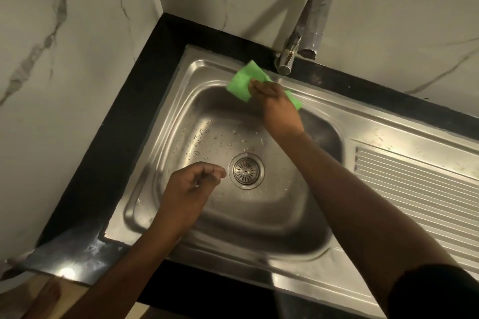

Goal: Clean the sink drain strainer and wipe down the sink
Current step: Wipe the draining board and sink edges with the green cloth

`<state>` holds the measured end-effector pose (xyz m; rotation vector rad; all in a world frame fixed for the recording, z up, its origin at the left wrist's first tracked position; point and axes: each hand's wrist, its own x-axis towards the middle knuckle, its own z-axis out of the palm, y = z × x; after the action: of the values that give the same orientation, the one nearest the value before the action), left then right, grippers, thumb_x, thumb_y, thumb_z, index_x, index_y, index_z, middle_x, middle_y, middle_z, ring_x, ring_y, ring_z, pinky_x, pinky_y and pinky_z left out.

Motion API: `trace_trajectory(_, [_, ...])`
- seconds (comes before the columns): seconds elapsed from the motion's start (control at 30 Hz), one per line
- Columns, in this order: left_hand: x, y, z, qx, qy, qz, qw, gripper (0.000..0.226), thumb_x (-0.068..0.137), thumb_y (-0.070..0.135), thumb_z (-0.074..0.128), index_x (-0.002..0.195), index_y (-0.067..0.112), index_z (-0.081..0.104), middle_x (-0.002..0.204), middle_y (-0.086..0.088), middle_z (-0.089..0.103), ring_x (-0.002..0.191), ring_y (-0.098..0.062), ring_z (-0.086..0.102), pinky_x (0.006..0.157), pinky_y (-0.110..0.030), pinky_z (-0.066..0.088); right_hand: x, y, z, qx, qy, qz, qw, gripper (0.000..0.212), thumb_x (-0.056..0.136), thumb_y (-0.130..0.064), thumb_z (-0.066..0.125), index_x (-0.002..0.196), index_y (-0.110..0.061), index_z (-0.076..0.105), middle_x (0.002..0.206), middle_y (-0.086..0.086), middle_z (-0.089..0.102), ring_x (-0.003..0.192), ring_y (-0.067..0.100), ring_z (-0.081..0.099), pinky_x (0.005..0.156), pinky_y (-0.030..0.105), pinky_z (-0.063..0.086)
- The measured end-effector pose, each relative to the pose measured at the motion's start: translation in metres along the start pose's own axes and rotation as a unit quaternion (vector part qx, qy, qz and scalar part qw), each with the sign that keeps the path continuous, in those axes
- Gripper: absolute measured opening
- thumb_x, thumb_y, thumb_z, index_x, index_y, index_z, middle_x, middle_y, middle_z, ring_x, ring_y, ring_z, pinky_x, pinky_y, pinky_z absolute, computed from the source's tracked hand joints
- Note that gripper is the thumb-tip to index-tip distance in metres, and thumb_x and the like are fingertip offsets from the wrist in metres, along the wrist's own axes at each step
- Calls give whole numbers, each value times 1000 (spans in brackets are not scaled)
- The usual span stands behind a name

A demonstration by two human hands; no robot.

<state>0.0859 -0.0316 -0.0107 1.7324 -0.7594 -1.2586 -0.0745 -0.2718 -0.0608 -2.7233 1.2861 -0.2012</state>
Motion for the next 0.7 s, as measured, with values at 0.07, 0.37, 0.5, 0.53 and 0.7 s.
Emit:
trace_trajectory(0.07, [-1, 4, 0, 2, 0, 9, 1000, 19, 99, 9, 69, 95, 23, 82, 99, 7, 83, 100, -16, 76, 100, -51, 59, -35, 30, -2, -5, 26, 38, 999, 73, 81, 18, 60, 148, -12, 57, 155, 3, 55, 134, 36, 50, 109, 46, 51])
trace_trajectory(0.37, [3, 0, -17, -17, 1, 7, 1000, 10, 93, 24, 73, 95, 26, 83, 98, 8, 83, 100, -13, 76, 100, -51, 59, -90, 51, -6, 4, 104, 241, 965, 54, 93, 5, 55, 143, -12, 63, 148, 7, 61, 137, 35, 51, 109, 53, 49])
trace_trajectory(0.5, [7, -8, -23, -13, -3, -5, 1000, 21, 98, 10, 71, 94, 27, 82, 99, 8, 83, 101, -14, 77, 102, -51, 59, -67, 29, -3, -7, 106, 210, 972, 45, 95, -5, 53, 137, -12, 68, 142, 7, 66, 132, 34, 54, 104, 51, 53])
trace_trajectory(0.53, [7, -9, -23, -12, -5, -7, 1000, 21, 98, 9, 71, 93, 27, 82, 99, 8, 83, 102, -14, 77, 102, -51, 59, -60, 25, -2, -12, 104, 180, 978, 45, 95, -6, 53, 137, -12, 68, 142, 7, 66, 131, 34, 55, 104, 50, 53])
trace_trajectory(0.7, [8, -10, -26, -4, -12, -17, 1000, 20, 98, 11, 70, 97, 26, 83, 102, 10, 83, 102, -11, 76, 101, -46, 60, 0, -14, 22, 1, 76, 55, 996, 66, 83, 8, 69, 144, -15, 61, 145, 5, 64, 132, 32, 54, 107, 48, 50])
